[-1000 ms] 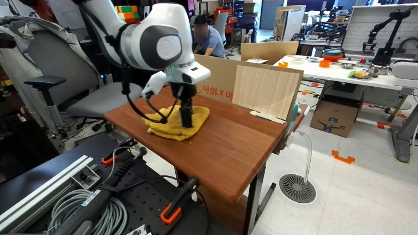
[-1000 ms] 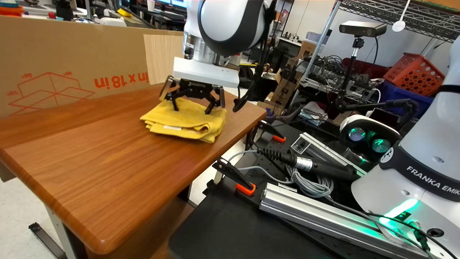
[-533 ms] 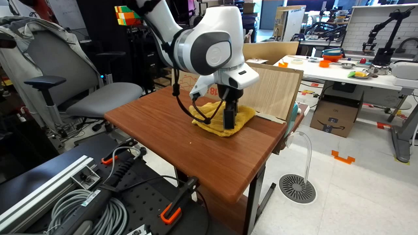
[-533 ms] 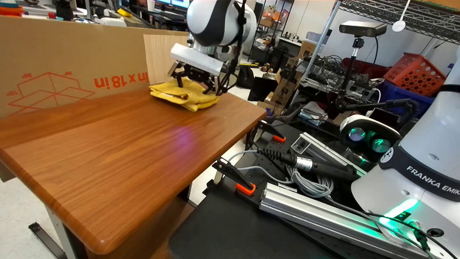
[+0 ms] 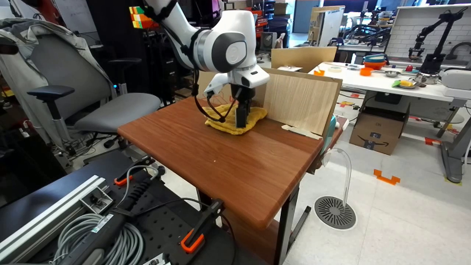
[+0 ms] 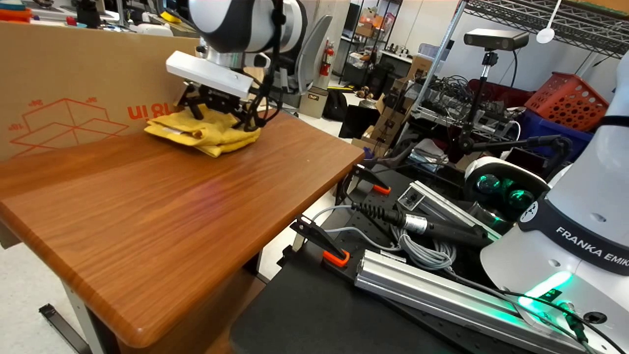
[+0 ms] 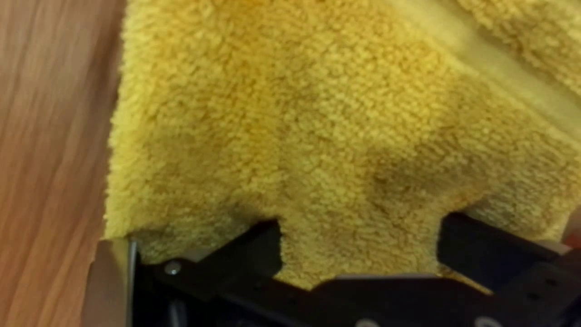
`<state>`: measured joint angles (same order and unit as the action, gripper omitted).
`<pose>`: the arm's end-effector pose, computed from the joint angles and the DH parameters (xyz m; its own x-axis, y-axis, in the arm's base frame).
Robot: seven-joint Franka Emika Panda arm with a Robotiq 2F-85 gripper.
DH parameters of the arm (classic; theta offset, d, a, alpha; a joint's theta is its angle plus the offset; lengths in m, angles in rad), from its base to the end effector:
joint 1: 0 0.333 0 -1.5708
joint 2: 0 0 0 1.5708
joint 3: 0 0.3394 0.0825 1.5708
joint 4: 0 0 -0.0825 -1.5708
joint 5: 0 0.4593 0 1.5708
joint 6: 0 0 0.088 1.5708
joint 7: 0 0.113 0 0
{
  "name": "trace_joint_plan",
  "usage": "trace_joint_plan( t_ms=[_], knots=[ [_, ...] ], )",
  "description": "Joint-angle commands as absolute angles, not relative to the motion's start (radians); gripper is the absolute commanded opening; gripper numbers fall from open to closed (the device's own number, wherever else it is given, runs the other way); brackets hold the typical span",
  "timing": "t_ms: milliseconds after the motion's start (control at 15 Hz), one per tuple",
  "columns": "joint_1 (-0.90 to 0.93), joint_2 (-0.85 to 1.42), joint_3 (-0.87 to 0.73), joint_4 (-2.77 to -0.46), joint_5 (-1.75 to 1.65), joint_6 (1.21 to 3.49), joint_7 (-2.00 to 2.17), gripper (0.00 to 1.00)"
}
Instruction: Use the towel to wipe the desk
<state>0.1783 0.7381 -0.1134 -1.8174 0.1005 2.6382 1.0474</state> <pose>0.7087 0.0460 0.0893 0.5071 -0.8597 0.0623 -0.8572 -0.5105 -0.0677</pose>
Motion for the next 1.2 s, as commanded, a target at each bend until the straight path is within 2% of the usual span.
trace_joint_plan(
  t_ms=[0, 200, 467, 533, 733, 1133],
  knots=[
    [0.185, 0.789, -0.032, -1.740, 0.131, 2.554, 1.005, 1.00],
    [0.130, 0.770, 0.035, -1.727, 0.171, 2.473, 0.924, 1.00],
    [0.126, 0.650, -0.040, -1.769, 0.096, 2.162, 0.882, 1.00],
    [0.151, 0.712, -0.027, -1.743, 0.129, 2.285, 0.916, 1.00],
    [0.128, 0.669, -0.046, -1.749, 0.119, 2.185, 0.886, 1.00],
    [0.140, 0.730, -0.018, -1.802, 0.161, 2.344, 0.883, 1.00]
  ],
)
